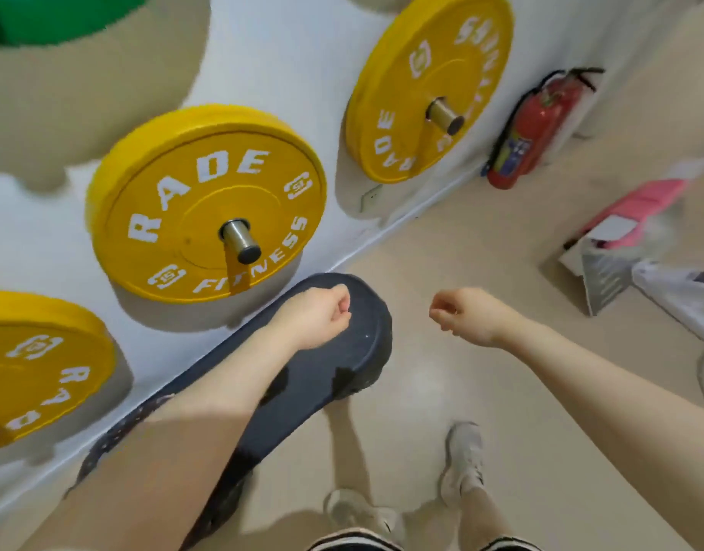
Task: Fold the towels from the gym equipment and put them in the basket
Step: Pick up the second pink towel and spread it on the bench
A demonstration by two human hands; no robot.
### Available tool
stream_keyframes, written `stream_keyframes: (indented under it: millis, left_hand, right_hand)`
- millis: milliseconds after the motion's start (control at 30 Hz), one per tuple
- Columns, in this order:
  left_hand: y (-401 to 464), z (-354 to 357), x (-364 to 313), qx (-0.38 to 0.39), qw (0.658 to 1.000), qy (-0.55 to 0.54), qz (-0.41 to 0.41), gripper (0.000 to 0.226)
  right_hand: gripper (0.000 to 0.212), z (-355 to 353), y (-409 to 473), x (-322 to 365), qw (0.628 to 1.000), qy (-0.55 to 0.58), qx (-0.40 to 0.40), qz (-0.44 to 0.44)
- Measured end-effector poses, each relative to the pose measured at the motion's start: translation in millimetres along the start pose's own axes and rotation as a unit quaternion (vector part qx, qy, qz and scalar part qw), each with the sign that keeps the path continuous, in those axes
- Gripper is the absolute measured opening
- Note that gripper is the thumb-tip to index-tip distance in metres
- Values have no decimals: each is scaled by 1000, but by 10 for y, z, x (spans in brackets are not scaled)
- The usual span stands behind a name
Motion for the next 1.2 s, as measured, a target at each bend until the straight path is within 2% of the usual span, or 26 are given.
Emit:
stream_keyframes:
  millis: [100,200,300,467,633,733,867,1067,1200]
  left_hand:
    - [52,106,-878,36,993,72,89,7]
    - [77,418,-1783,49,988,49,137,6]
    - [163,933,-2753,73,982,20,171,5]
    - [368,1784,-4323,97,970,30,221,10]
    - [593,2184,-5377,114,965,24,234,11]
    - [850,2299,-5730,123,968,11,218,9]
    - [1331,2340,-6078,97,973,-24,210,8]
    - [2460,2407,-6419,97,978,-57,177,9]
    - [3458,2292,-6767,107,977,-70,170,9]
  right_hand:
    - [27,-202,-638,-666,997,-1,-37,69]
    - [28,-338,-1293,-1383,990,22,-71,120]
    - [28,-462,-1962,-2140,983,41,-98,151]
    - [24,-628,-3046,-3540,966,61,-122,219]
    - [15,-808,-3671,-4539,938,166,-165,255]
    - [20,-916,-3682,-4933,919,235,-186,258]
    - [22,-1084,-3458,-5470,891,312,-195,268]
    - [24,-1526,-2709,-6366,875,340,-204,278]
    - [24,-2030,-1935,-7072,886,316,-179,287]
Point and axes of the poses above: each hand's wrist, its own y-axis towards the middle knuckle, its own z-axis out of the palm, x = y × z, the point moved 10 cm from there along y, towards the middle knuckle, and after that the axes turned 4 degrees about -y, right-handed, at the moved point
